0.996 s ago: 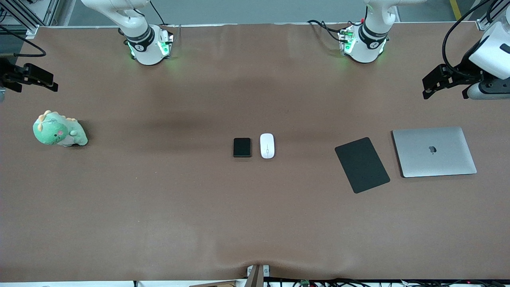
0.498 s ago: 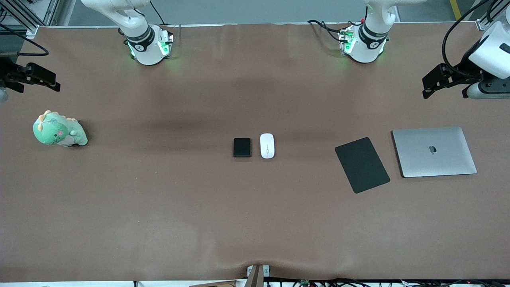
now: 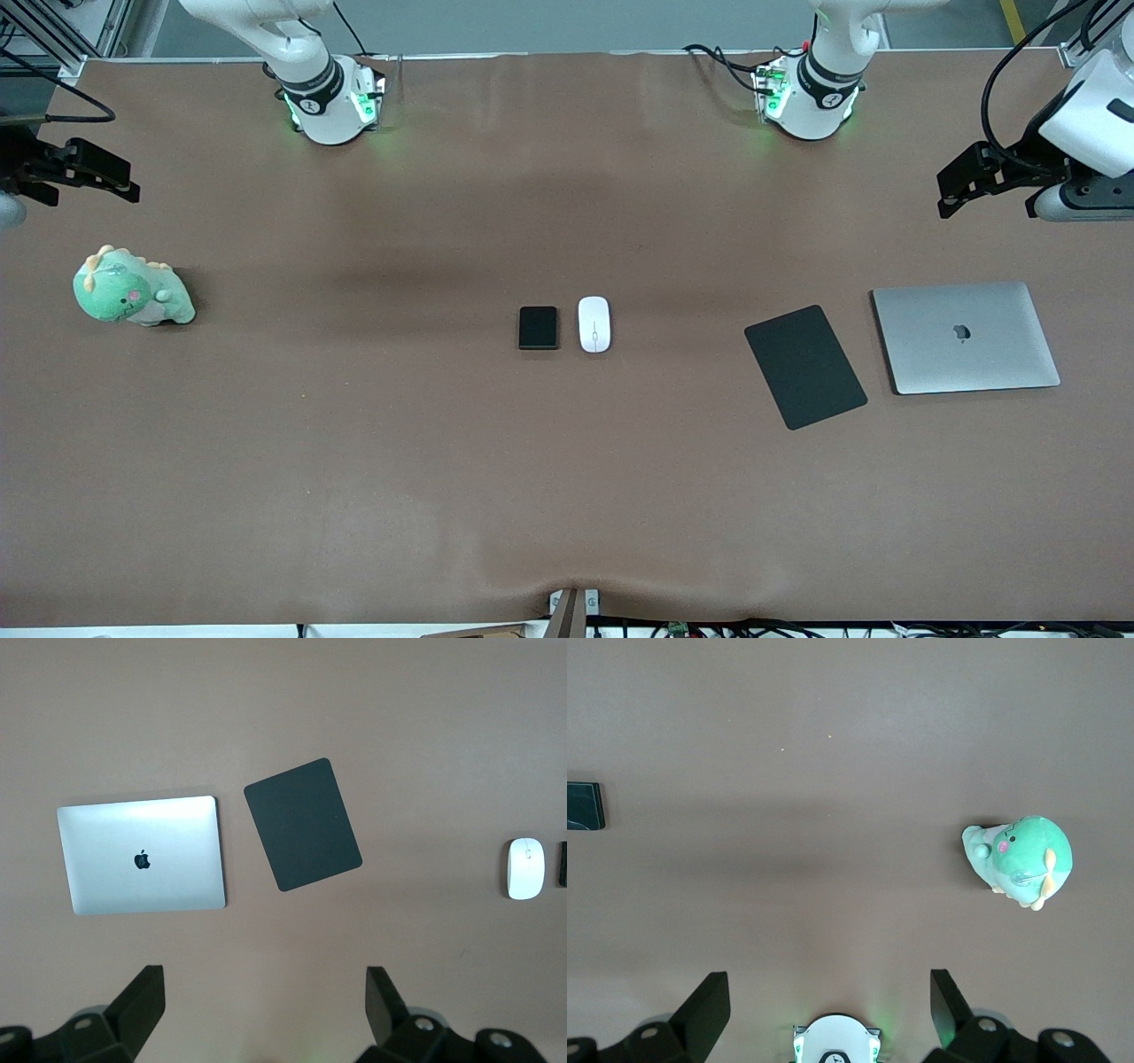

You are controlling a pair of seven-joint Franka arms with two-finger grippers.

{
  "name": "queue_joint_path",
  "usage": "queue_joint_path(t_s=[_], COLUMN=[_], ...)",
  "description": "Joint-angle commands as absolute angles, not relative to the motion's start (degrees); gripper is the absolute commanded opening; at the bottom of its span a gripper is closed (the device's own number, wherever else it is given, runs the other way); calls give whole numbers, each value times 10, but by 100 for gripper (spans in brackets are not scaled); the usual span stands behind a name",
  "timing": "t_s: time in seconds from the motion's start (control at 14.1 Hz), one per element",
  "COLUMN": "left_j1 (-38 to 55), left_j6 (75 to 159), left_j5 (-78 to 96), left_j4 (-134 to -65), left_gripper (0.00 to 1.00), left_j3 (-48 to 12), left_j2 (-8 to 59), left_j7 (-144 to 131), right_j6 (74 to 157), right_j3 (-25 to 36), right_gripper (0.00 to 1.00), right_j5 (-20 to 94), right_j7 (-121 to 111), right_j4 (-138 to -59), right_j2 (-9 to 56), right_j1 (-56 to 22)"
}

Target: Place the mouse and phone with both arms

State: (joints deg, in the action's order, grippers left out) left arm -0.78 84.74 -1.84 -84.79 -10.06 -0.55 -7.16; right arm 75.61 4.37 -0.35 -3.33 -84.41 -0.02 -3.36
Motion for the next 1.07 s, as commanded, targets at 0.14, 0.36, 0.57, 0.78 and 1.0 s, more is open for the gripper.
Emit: queue_joint_path(t_s=[0.14, 0.36, 0.57, 0.78, 1.0], left_j1=[-11, -11, -9, -6, -4], left_j6=[838, 838, 839, 840, 842], left_j5=[-12, -11, -12, -13, -11], left_j4=[-841, -841, -841, -841, -840], left_gripper=[100, 100, 100, 100, 100], left_j3=[-100, -100, -101, -102, -102], left_j2=[-5, -6, -4, -4, -3], left_j7=[-79, -82, -82, -82, -83], right_j6=[731, 731, 728, 727, 727], right_j3=[46, 45, 46, 46, 47], right_gripper=[100, 100, 100, 100, 100], right_j5=[-9, -9, -8, -9, -9], right_j7=[-36, -35, -35, -35, -34], right_j4=[-848, -848, -852, -852, -852], right_j2=[-6, -6, -6, -4, 1], right_j1=[-33, -38, -33, -33, -32])
